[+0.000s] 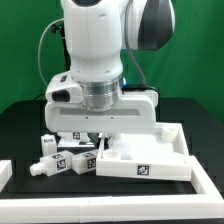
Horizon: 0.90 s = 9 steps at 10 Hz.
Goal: Assemble one leg
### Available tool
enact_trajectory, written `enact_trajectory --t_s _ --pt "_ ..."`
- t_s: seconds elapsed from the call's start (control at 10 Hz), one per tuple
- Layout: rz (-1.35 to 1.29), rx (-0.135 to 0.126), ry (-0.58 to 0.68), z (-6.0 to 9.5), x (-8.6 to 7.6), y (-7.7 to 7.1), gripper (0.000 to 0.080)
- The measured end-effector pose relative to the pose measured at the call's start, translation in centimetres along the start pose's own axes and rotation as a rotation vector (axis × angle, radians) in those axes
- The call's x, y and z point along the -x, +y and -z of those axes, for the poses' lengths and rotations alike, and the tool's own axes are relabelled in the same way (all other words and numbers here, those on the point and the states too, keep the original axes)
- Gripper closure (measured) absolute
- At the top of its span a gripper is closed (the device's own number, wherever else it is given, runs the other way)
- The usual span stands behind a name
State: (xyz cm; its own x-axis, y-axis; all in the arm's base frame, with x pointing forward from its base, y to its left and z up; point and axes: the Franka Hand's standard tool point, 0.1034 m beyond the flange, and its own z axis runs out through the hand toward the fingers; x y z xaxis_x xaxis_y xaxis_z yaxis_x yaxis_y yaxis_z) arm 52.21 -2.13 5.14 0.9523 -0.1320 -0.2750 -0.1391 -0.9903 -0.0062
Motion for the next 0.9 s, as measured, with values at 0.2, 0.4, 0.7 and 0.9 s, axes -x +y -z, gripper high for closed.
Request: enact_trajectory --t_s 0.2,0.4,0.7,0.9 --pt "-0.001 0.001 -0.003 -0.2 0.1 0.1 0.0752" --pt "0.003 0.001 -0.006 -0.3 0.0 0.1 0.0752" --pt "0.074 0.008 0.016 0.0 -2.9 -0.1 0.0752" --pt "0.085 0.020 0.025 0.0 -4.0 -0.8 0.0752"
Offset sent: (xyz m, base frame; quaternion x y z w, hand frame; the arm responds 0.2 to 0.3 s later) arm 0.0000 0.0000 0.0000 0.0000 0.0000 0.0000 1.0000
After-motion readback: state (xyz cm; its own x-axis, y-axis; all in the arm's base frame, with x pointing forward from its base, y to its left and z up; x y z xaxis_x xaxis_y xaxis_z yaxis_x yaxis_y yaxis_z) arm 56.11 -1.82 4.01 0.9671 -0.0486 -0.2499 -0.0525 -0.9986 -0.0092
